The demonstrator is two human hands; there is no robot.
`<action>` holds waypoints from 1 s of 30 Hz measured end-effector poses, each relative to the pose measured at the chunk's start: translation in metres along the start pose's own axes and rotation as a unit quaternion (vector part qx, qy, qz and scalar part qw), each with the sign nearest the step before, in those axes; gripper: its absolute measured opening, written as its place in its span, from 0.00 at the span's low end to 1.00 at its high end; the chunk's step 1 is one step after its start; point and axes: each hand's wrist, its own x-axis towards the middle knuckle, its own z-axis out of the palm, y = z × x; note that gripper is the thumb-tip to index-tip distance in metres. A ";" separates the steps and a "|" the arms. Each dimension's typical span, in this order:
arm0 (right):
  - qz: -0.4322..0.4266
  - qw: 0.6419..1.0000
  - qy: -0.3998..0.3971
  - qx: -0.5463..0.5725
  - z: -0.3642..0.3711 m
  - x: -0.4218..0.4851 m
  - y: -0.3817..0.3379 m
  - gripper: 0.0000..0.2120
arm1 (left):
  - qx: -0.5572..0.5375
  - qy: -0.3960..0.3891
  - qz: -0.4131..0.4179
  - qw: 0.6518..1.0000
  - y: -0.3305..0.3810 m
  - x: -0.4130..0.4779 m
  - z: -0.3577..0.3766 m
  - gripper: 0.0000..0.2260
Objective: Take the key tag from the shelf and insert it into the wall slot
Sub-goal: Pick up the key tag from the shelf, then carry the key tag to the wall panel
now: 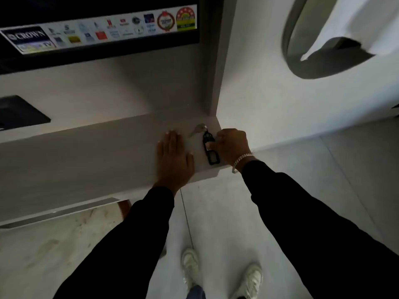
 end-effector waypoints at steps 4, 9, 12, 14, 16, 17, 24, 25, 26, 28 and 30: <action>0.033 0.999 -0.004 -0.013 0.005 0.013 -0.009 0.15 | 0.040 0.005 -0.021 0.999 -0.001 0.010 0.004 0.33; 0.050 0.998 0.001 0.050 0.009 0.017 -0.007 0.11 | 0.044 0.014 -0.010 0.999 -0.002 0.011 0.005 0.34; 0.101 0.976 -0.010 0.193 0.001 0.011 -0.001 0.08 | 0.033 0.003 -0.004 0.999 -0.002 0.011 0.003 0.33; 0.123 0.938 -0.053 0.321 -0.011 0.003 0.005 0.11 | 0.025 -0.003 0.003 1.000 -0.001 0.011 0.001 0.32; 0.127 0.905 -0.092 0.395 -0.023 -0.006 0.010 0.13 | 0.012 -0.014 0.013 1.000 -0.003 0.009 -0.001 0.32; 0.126 0.893 -0.107 0.419 -0.031 -0.011 0.011 0.13 | 0.002 -0.018 0.019 1.000 -0.002 0.009 -0.002 0.31; 0.075 0.861 -0.135 0.485 -0.102 -0.046 0.025 0.05 | -0.095 0.053 0.095 0.990 0.055 0.002 -0.033 0.30; 0.062 0.860 -0.132 0.488 -0.114 -0.052 0.026 0.04 | -0.100 0.062 0.113 0.987 0.068 0.003 -0.040 0.29; 0.048 0.861 -0.129 0.490 -0.127 -0.058 0.029 0.04 | -0.098 0.068 0.131 0.984 0.085 0.004 -0.047 0.30; 0.025 0.864 -0.127 0.486 -0.153 -0.075 0.038 0.05 | -0.089 0.071 0.163 0.980 0.117 0.002 -0.059 0.30; 0.008 0.865 -0.128 0.485 -0.174 -0.091 0.047 0.05 | -0.078 0.066 0.182 0.978 0.142 -0.003 -0.065 0.29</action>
